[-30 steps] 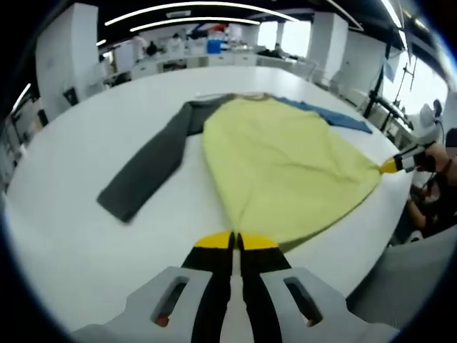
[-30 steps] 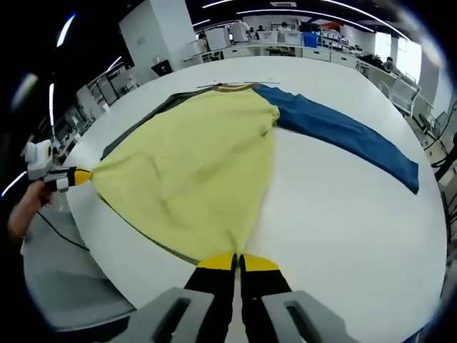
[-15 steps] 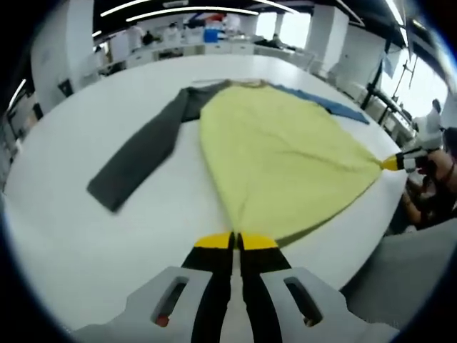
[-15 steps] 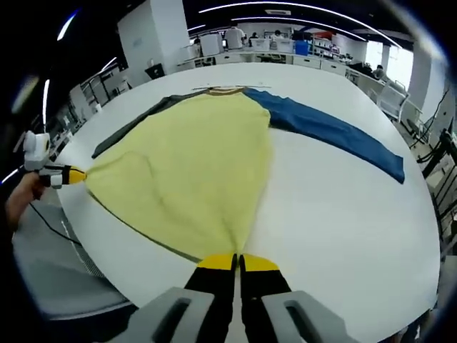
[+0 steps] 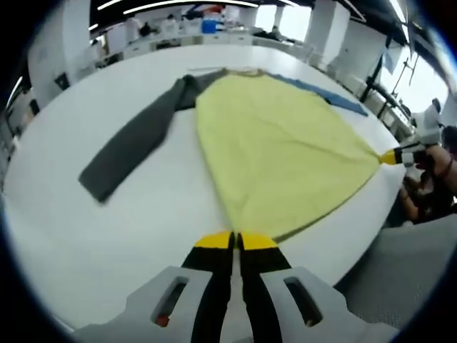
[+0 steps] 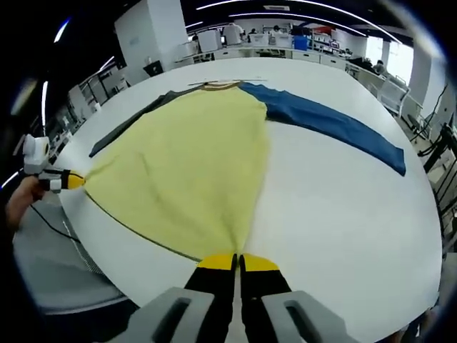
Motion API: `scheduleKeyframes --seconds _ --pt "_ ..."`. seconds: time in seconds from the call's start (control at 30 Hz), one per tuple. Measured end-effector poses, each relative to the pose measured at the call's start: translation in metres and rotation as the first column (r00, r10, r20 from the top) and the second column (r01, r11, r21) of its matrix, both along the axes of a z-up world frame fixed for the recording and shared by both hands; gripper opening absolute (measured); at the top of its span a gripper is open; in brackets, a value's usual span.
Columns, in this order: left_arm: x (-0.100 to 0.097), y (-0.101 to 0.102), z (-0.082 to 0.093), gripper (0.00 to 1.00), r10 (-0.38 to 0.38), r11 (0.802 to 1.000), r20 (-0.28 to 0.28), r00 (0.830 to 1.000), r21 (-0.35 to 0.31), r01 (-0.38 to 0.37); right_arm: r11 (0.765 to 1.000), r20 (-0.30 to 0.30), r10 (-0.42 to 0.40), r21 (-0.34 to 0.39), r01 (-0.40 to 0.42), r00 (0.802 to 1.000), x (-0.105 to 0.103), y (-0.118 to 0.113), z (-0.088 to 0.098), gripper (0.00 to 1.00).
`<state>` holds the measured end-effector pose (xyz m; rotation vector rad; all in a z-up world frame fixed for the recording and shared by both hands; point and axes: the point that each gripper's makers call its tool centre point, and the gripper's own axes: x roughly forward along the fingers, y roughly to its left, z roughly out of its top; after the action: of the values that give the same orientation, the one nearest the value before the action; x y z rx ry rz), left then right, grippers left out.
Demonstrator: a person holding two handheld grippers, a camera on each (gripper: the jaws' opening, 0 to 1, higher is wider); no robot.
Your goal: Fold the garment on the visible template until the final outline fits inside the template.
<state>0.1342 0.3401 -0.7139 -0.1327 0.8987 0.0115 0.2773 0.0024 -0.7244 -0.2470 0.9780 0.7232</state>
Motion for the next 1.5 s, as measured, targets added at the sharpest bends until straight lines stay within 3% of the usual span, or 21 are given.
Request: scheduleKeyframes --seconds 0.27,0.53,0.77,0.87,0.93,1.03,1.2,1.4,1.5 --pt "-0.002 -0.001 -0.006 0.00 -0.002 1.000 -0.034 0.999 0.022 0.002 1.000 -0.005 0.011 -0.011 -0.011 1.000 -0.003 0.000 -0.003 0.00" --pt "-0.002 -0.001 -0.006 0.00 0.001 1.000 -0.033 0.999 0.022 0.000 0.999 -0.006 0.022 -0.026 -0.022 1.000 -0.003 0.000 -0.004 0.00" --pt "-0.003 -0.001 -0.009 0.00 0.010 1.000 -0.036 0.999 0.016 -0.010 1.000 -0.055 0.016 -0.016 -0.017 0.998 -0.009 -0.001 -0.009 0.00" --pt "0.000 -0.002 -0.006 0.01 -0.025 0.999 -0.015 1.000 0.036 0.025 1.000 -0.041 -0.012 -0.007 0.012 0.999 -0.007 -0.003 -0.003 0.07" --pt "0.001 0.001 -0.004 0.08 -0.023 0.997 -0.002 1.000 0.067 0.023 0.999 -0.025 -0.032 0.005 0.032 0.999 -0.003 -0.003 0.002 0.15" --pt "0.005 0.002 0.000 0.26 -0.017 0.998 0.023 1.000 0.067 0.015 0.998 -0.013 -0.054 0.022 0.054 0.998 0.003 -0.004 0.011 0.25" --pt "0.011 0.001 0.015 0.42 -0.020 0.998 0.077 0.997 0.053 0.016 0.998 0.000 -0.041 0.044 0.041 0.999 0.008 -0.002 0.027 0.43" --pt "0.014 0.004 0.033 0.70 -0.017 0.997 0.124 0.992 0.079 0.008 0.994 -0.001 -0.052 0.100 0.052 0.999 0.017 -0.002 0.046 0.57" --pt "0.015 0.003 0.042 0.75 -0.018 0.997 0.151 0.988 0.078 0.006 0.990 0.011 -0.066 0.127 0.064 0.998 0.025 -0.003 0.056 0.62"
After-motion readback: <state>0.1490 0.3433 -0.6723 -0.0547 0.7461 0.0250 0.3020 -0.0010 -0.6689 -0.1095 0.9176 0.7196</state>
